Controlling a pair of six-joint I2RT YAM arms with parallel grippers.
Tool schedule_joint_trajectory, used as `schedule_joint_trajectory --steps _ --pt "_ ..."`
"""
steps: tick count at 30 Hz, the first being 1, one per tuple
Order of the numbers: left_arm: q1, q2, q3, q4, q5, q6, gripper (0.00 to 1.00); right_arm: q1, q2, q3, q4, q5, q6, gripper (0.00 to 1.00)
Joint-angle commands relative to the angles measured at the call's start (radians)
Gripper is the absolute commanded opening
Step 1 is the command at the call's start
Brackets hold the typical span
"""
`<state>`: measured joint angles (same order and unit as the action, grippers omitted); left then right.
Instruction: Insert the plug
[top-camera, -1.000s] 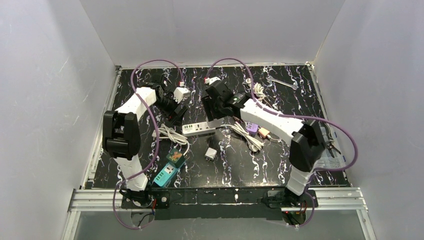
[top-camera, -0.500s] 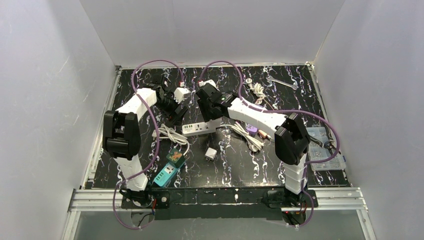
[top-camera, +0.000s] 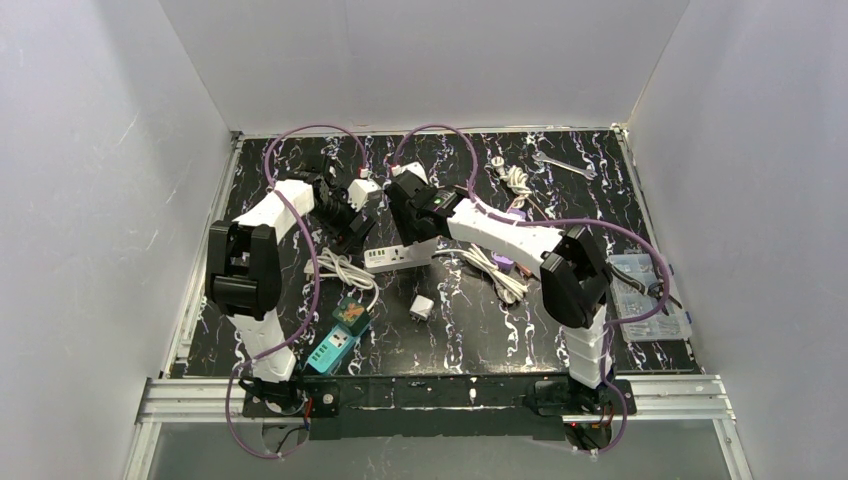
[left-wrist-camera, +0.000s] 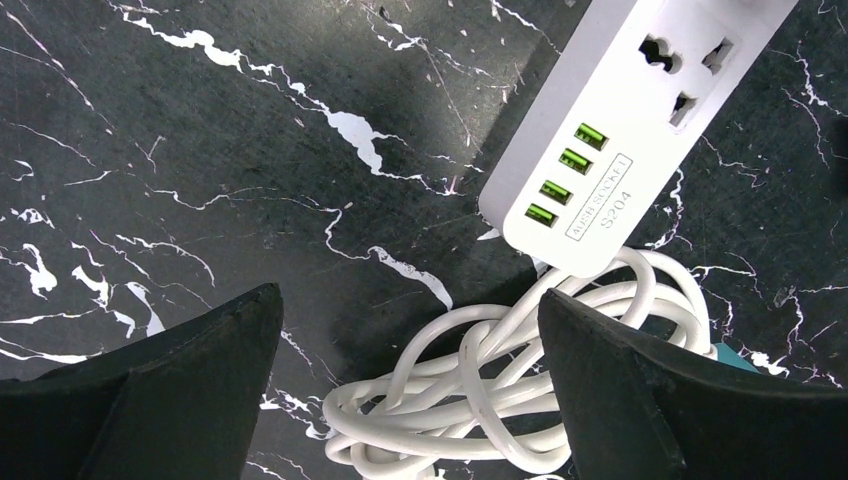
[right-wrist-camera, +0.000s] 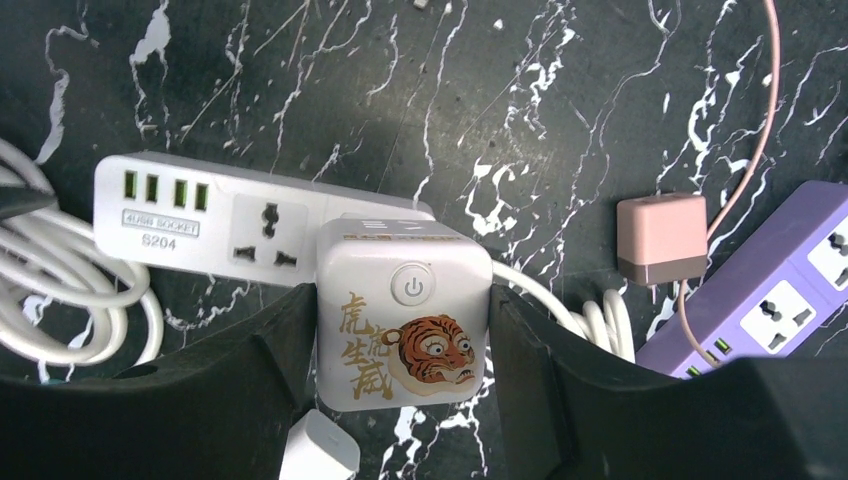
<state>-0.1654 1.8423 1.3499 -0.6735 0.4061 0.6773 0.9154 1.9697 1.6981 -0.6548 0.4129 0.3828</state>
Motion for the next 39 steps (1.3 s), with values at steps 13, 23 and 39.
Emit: schedule_joint_trajectory --steps 13,23,39 --pt "0.005 -0.055 -0.031 0.009 -0.015 0.024 0.98 0.034 0.04 0.071 -0.008 0.115 0.036 0.01" --pt "0.004 -0.063 -0.033 0.017 -0.015 0.015 0.98 0.056 0.061 0.031 -0.008 0.136 0.06 0.01" --pt "0.006 -0.075 -0.015 0.018 -0.021 -0.008 0.98 0.066 0.067 -0.104 0.047 0.187 0.071 0.01"
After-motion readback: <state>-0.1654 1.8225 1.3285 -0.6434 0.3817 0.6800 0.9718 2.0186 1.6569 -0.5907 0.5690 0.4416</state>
